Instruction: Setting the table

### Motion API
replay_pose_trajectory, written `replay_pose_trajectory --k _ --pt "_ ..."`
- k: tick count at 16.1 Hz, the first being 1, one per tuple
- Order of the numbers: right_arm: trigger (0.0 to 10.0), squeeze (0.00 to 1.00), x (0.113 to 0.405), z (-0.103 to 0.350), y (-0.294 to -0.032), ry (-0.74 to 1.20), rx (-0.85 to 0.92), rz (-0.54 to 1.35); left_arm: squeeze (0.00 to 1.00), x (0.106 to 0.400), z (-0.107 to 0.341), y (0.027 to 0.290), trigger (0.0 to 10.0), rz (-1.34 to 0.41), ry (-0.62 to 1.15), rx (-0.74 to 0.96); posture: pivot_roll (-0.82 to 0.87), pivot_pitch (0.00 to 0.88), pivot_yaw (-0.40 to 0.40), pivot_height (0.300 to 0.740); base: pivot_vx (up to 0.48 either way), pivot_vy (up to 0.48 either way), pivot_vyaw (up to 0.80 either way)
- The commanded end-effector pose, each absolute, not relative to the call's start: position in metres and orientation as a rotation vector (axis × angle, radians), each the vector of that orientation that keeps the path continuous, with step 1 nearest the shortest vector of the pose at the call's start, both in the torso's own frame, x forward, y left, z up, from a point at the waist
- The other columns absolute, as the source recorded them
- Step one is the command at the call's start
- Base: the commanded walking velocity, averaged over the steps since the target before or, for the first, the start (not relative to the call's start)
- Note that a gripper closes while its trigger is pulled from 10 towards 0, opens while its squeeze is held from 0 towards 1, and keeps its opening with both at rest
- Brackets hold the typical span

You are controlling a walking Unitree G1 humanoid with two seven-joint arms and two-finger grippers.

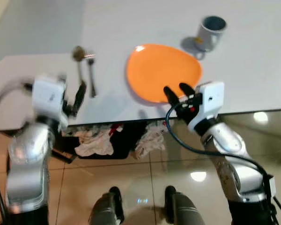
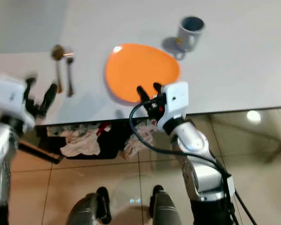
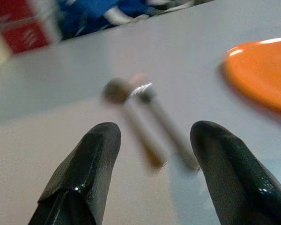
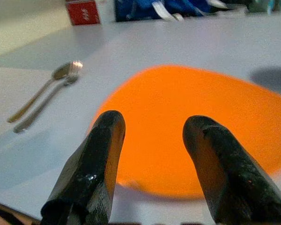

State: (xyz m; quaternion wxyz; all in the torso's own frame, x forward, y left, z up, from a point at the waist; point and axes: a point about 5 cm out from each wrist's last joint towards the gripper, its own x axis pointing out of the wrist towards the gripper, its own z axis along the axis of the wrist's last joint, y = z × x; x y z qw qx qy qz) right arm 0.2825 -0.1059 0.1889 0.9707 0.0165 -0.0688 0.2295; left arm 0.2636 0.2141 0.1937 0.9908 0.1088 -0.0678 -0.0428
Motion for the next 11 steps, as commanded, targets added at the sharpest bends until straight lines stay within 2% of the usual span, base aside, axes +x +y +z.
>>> replay_pose_trajectory --k 1,3,5,11 --pt "10.0 0.0 0.285 0.188 -0.097 -0.147 0.026 0.511 0.0 0.251 0.191 0.222 10.0 0.046 -0.157 0.102 -0.06 0.18 -0.011 0.74 0.0 0.458 0.0" --pt "10.0 0.0 0.291 0.187 -0.092 -0.155 -0.004 0.534 0.0 0.24 0.163 0.21 10.0 0.099 -0.108 -0.043 -0.06 0.162 -0.031 0.74 0.0 0.459 0.0" --pt "10.0 0.0 0.293 0.183 -0.09 -0.154 -0.021 0.546 0.0 0.235 0.154 0.203 10.0 0.112 -0.079 -0.085 -0.06 0.154 -0.038 0.74 0.0 0.461 0.0" --pt "10.0 0.0 0.295 0.157 -0.084 -0.119 -0.08 0.549 0.0 0.235 0.134 0.181 10.0 0.017 0.003 -0.025 -0.06 0.129 -0.034 0.74 0.0 0.46 0.0"
